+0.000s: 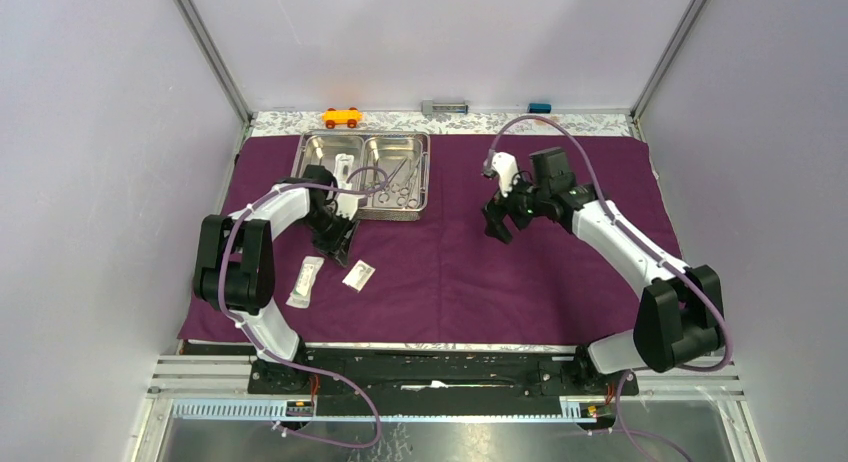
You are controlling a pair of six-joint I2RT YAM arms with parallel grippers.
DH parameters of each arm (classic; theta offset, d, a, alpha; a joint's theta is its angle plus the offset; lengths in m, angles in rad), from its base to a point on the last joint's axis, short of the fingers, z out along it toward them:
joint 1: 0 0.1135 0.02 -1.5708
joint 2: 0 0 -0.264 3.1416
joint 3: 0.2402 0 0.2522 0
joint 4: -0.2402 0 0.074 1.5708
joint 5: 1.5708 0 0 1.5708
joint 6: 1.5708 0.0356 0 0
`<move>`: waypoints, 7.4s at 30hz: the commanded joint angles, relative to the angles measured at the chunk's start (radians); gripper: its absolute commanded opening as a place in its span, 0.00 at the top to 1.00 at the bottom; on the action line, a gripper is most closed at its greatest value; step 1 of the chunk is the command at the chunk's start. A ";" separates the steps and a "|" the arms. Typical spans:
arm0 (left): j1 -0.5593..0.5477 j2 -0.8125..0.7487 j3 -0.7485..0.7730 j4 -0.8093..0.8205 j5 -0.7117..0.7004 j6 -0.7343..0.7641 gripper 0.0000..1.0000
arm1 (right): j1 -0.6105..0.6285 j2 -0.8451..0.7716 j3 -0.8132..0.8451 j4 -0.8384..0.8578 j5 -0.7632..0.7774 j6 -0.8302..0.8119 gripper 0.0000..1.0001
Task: Open and lay out the surgical kit
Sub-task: Place the medical item in the surgical kit, then pick up the medical item from the container, then place the medical item in the surgical kit, then pick up the medical item from the container.
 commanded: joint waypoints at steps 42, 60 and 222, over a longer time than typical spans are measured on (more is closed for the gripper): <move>-0.222 -0.145 -0.096 -0.051 -0.227 0.081 0.79 | 0.107 -0.008 -0.034 0.069 0.090 -0.059 0.02; 0.036 0.142 0.553 0.169 -0.252 -0.095 0.61 | 0.107 0.010 -0.022 0.103 0.210 -0.008 0.02; 0.061 -0.381 0.031 0.438 -0.063 -0.289 0.01 | 0.068 -0.066 -0.065 0.207 0.559 0.182 0.01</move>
